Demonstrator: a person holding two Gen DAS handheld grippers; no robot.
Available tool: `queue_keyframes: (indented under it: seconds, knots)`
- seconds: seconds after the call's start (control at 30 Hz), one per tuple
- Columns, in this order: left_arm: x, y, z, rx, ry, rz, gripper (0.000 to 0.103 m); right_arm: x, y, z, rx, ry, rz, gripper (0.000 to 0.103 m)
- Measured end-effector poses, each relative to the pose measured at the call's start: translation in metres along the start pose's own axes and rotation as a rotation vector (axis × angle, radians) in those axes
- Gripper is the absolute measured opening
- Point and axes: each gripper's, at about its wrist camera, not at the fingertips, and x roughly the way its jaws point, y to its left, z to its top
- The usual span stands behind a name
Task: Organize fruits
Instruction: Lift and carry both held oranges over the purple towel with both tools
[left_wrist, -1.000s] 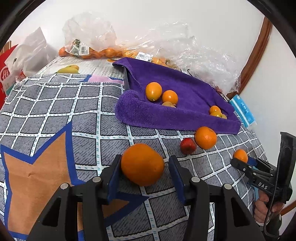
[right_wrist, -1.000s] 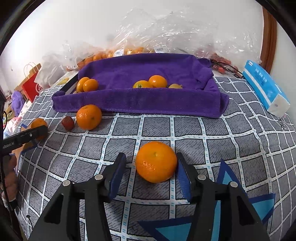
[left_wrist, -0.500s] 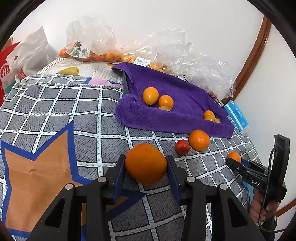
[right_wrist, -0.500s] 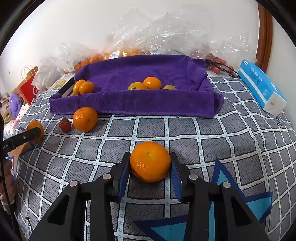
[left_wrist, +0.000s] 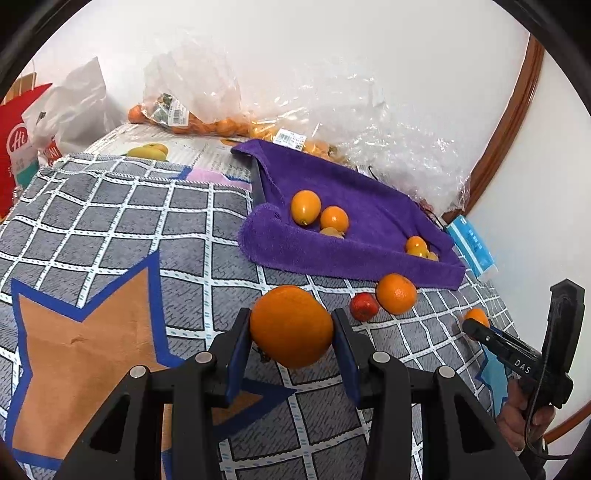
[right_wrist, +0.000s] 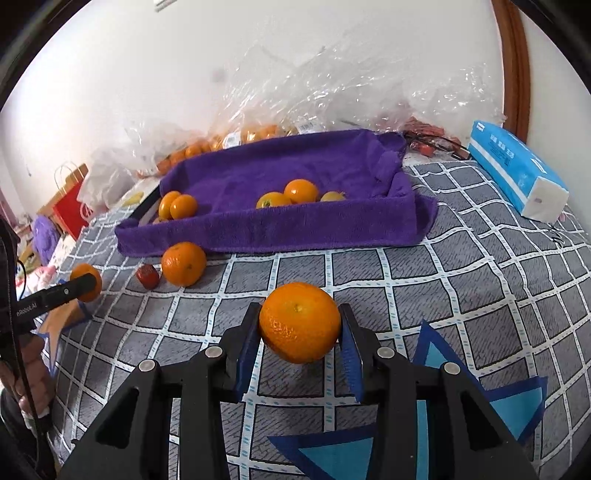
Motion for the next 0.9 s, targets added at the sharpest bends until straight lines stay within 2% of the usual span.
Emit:
queue_keyframes:
  seconds: [0.23, 0.43, 0.57, 0.7, 0.9]
  knots:
    - [-0.007, -0.003, 0.000, 0.015, -0.045, 0.008, 0.040, -0.006, -0.007, 0.000, 0.036, -0.028, 0.005, 0.041]
    - [-0.013, -0.006, 0.000, 0.015, -0.072, 0.030, 0.040, -0.004, -0.004, 0.004, 0.037, -0.003, -0.015, 0.041]
    - [-0.016, -0.009, 0.005, -0.021, -0.055, -0.016, 0.040, -0.013, 0.000, 0.013, 0.039, -0.011, 0.003, 0.041]
    - [-0.025, -0.019, 0.018, -0.001, -0.066, -0.020, 0.040, -0.025, 0.009, 0.026, 0.014, -0.032, 0.008, 0.041]
    - [-0.034, -0.037, 0.043, 0.020, -0.067, -0.063, 0.040, -0.035, 0.023, 0.053, -0.003, -0.052, 0.036, 0.041]
